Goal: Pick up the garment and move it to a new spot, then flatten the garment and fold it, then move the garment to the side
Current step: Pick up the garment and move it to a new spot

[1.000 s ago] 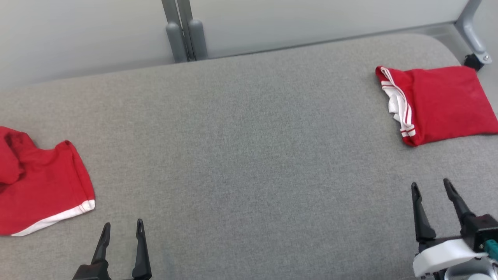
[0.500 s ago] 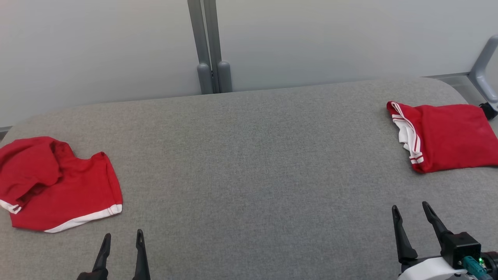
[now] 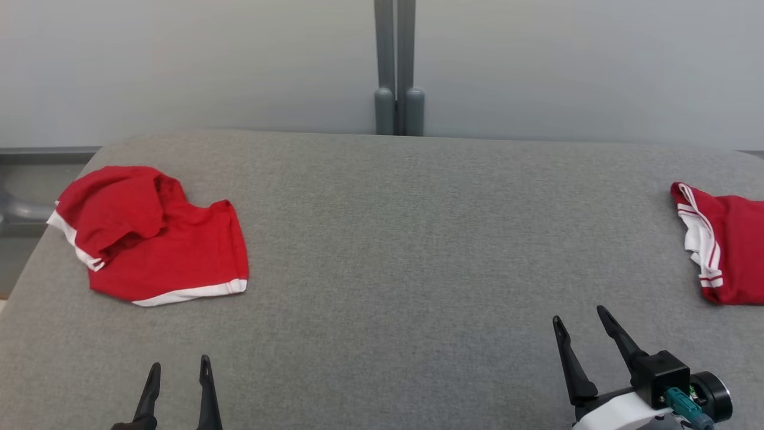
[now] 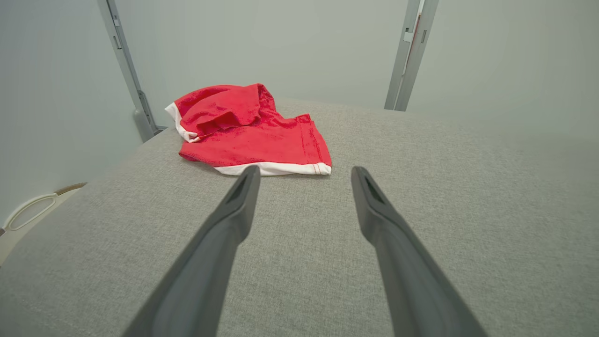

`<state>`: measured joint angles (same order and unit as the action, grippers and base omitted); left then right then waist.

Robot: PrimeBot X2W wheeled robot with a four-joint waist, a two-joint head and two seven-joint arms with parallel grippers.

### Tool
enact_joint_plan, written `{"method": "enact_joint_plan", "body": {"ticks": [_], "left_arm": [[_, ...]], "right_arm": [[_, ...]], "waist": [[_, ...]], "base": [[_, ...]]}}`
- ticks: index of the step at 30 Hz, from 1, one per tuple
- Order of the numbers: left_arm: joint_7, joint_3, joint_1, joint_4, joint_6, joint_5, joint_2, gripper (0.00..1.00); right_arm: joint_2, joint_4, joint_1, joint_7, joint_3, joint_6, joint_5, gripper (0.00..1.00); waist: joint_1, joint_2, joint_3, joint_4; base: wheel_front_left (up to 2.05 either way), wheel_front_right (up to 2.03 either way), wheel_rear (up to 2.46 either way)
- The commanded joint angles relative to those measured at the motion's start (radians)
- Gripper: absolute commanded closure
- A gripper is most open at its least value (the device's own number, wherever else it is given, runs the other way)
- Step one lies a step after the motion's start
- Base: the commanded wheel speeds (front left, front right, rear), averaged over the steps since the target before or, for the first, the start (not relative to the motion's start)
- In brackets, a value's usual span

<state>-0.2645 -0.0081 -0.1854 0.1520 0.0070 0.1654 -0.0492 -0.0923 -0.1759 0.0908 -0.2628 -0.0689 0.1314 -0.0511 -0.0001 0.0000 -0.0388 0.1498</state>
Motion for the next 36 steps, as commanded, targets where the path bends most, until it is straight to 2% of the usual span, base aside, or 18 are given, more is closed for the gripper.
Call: {"method": "enact_joint_plan", "body": {"ticks": [1,4,8,14,17,23,26,29,34,35,36], "left_arm": [[0.001,0.008,-0.019,-0.002,0.004,0.001,-0.003,0.0],[0.001,0.018,-0.028,-0.011,0.01,0.01,-0.003,0.0],[0.001,0.015,0.02,-0.006,-0.006,0.036,-0.003,0.0],[0.006,-0.049,0.238,0.087,-0.06,0.045,-0.002,0.0],[0.076,-0.083,0.408,0.179,-0.078,0.031,-0.01,0.0],[0.279,-0.081,0.698,0.379,-0.103,0.113,-0.009,0.0],[0.362,-0.062,0.791,0.492,-0.084,0.132,-0.024,0.0],[0.438,-0.041,0.849,0.605,-0.041,0.145,-0.045,0.0],[0.511,-0.042,0.855,0.751,0.006,0.129,-0.074,0.0],[0.52,-0.049,0.85,0.772,0.01,0.12,-0.086,0.77],[0.521,-0.054,0.846,0.785,0.009,0.115,-0.091,1.0]], "right_arm": [[-0.005,-0.003,-0.015,-0.003,-0.008,-0.001,-0.007,0.0],[-0.012,-0.007,-0.03,-0.003,-0.021,-0.001,-0.016,0.0],[-0.031,0.005,-0.047,-0.003,-0.018,-0.001,-0.026,0.0],[-0.094,0.04,-0.126,-0.003,0.015,-0.001,-0.039,0.0],[-0.125,0.054,-0.176,-0.003,0.036,-0.001,-0.05,0.0],[-0.162,0.07,-0.252,-0.003,0.051,-0.001,-0.066,0.0],[-0.168,0.072,-0.275,-0.003,0.053,-0.001,-0.075,0.0],[-0.159,0.07,-0.292,-0.003,0.059,-0.001,-0.083,0.0],[-0.142,0.06,-0.286,-0.003,0.071,-0.001,-0.089,0.0],[-0.138,0.056,-0.278,-0.003,0.071,-0.001,-0.088,0.0],[-0.134,0.052,-0.273,-0.003,0.072,-0.001,-0.088,0.0]], "waist": [[0.0001,0.0,0.013,0.097],[0.0001,0.0,0.024,0.114],[0.0001,0.0,0.089,0.104],[0.0001,0.0,0.294,0.067],[0.0001,0.0,0.4,0.047],[0.0001,0.0,0.534,0.008],[0.0001,0.0,0.562,-0.015],[0.0001,0.0,0.567,-0.04],[0.0001,0.0,0.536,-0.064],[0.0001,0.0,0.524,-0.068],[0.0001,0.0,0.513,-0.071]], "base": [[0.0,0.0,0.0],[0.0,0.0,0.0],[0.0,0.0,0.0],[0.0,0.0,0.0],[0.0,0.0,0.0],[0.0,0.0,0.0],[0.0,0.0,0.0],[0.0,0.0,0.0],[0.0,0.0,0.0],[0.0,0.0,0.0],[0.0,0.0,0.0]]}}
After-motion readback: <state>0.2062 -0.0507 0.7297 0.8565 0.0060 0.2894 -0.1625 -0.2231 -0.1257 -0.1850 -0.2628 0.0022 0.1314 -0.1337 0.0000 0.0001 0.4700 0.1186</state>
